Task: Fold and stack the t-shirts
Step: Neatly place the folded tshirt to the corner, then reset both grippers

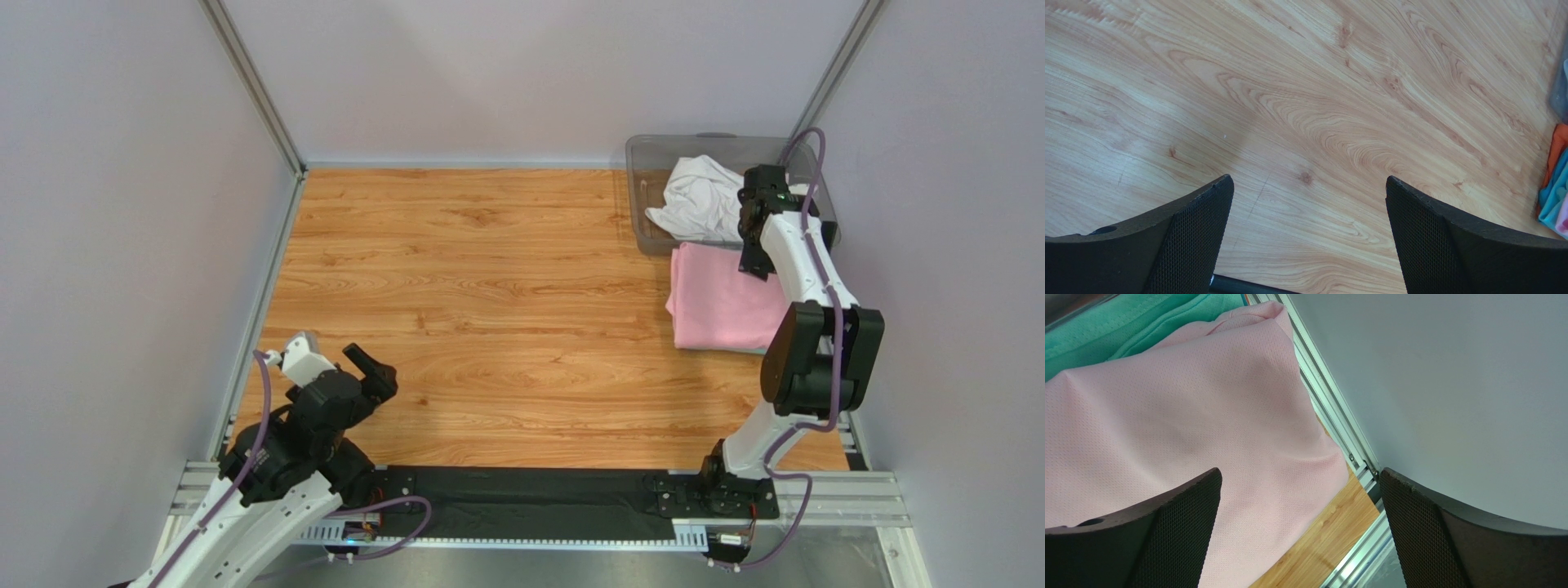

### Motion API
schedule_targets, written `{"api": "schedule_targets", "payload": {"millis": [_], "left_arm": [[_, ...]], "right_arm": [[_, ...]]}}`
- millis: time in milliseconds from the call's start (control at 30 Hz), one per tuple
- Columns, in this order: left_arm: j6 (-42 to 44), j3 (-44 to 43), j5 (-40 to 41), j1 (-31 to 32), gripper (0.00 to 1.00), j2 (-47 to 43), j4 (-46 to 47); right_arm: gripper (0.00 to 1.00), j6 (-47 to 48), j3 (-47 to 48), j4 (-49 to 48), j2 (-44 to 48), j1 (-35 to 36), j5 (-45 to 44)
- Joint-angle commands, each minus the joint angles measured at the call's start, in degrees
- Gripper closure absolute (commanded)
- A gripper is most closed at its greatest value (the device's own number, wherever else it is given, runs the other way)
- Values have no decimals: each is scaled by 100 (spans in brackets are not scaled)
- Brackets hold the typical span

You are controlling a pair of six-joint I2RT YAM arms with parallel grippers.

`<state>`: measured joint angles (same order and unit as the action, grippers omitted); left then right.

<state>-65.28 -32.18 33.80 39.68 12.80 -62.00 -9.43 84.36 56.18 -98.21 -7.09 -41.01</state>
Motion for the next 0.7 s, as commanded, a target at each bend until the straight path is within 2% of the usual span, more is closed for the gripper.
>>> {"api": "schedule_targets", "payload": {"millis": [0,67,233,267,467,667], "left_arm": [[-38,28,153,-4,0,-40,-14],[-38,28,144,4,0,-32,-5],[-90,2,170,-4,0,82,-58],[-82,-16,153,4,0,196,-67],[331,-165,-163,-4,0,925,283],[629,-358,-330,4,0,1541,531]], "right_arm": [[0,-322,248,147,276,-20,-74],[0,-401,300,156,451,-11,23],[0,-638,161,-185,1205,-11,1366],[0,-665,-92,-317,1356,-3,1838],[0,-911,-1201,-1232,2648,50,3123],[0,-1139,-2422,-1461,3694,436,3450]]}}
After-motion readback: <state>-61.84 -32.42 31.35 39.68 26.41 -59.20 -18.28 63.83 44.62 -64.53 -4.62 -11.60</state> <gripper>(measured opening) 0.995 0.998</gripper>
